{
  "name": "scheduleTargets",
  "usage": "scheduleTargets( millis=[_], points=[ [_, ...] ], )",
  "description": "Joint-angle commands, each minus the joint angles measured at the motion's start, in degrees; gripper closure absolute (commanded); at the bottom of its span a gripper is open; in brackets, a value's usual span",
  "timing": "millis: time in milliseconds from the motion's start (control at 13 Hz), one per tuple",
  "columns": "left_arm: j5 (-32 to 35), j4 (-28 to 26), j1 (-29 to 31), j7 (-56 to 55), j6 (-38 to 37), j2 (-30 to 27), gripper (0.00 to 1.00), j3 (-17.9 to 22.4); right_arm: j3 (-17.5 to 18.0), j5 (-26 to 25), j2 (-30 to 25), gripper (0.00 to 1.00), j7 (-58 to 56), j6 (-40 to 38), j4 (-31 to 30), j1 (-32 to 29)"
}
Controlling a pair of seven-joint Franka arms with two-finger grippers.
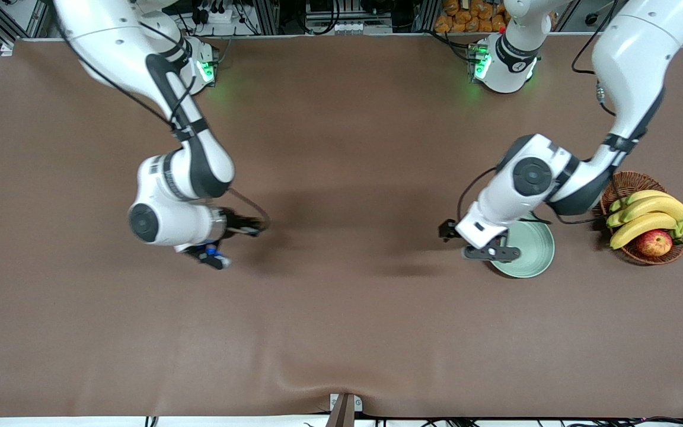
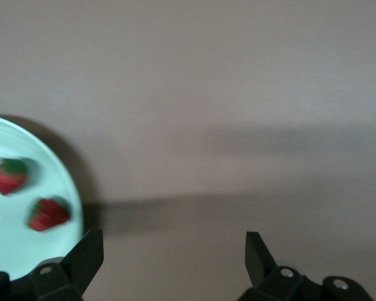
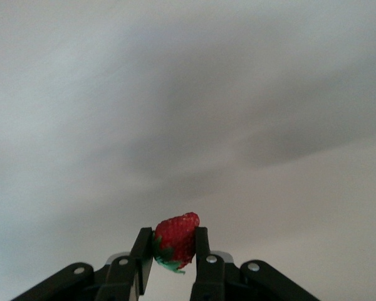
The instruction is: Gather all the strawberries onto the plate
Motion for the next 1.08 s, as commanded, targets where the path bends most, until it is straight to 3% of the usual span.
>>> scheduleTargets(
  millis=[0, 231, 385, 615, 692, 769, 923, 1000],
  points=[
    [0.19, 2.76, -4.02, -6.46, -0.46, 1.68, 0.00, 0.39, -0.60, 18.34, 3.25, 1.00, 1.09, 7.02, 0.90, 4.74],
    [0.19, 4.17, -7.54, -11.83, -0.46, 3.26, 0.00, 0.57, -0.51, 32.35, 7.12, 0.99, 1.09, 13.10, 3.88, 10.46],
    [0.28, 4.61, -9.30, -13.85, -0.37, 3.96, 0.00, 0.74, -0.51, 38.16, 9.14, 0.95, 1.09, 17.32, 5.99, 12.49],
    [0.54, 5.58, -9.92, -15.80, -0.37, 5.20, 0.00, 0.74, -0.60, 44.33, 12.57, 0.80, 1.00, 17.86, 9.59, 14.69],
    [0.19, 5.58, -10.19, -15.89, -0.37, 5.20, 0.00, 0.74, -0.60, 44.52, 13.19, 0.68, 1.00, 17.86, 10.21, 14.96],
    [0.02, 5.84, -10.19, -15.97, -0.28, 5.20, 0.00, 0.74, -0.60, 44.61, 13.28, 0.29, 1.00, 17.86, 10.13, 14.96],
    [0.10, 5.93, -10.89, -16.94, -0.28, 5.55, 0.00, 0.74, -0.51, 44.61, 13.11, 0.03, 1.00, 17.69, 9.87, 14.44],
    [0.10, 5.93, -10.89, -17.55, -0.28, 5.55, 0.00, 0.74, -0.60, 44.69, 13.11, 0.00, 1.18, 17.69, 9.87, 14.26]
  ],
)
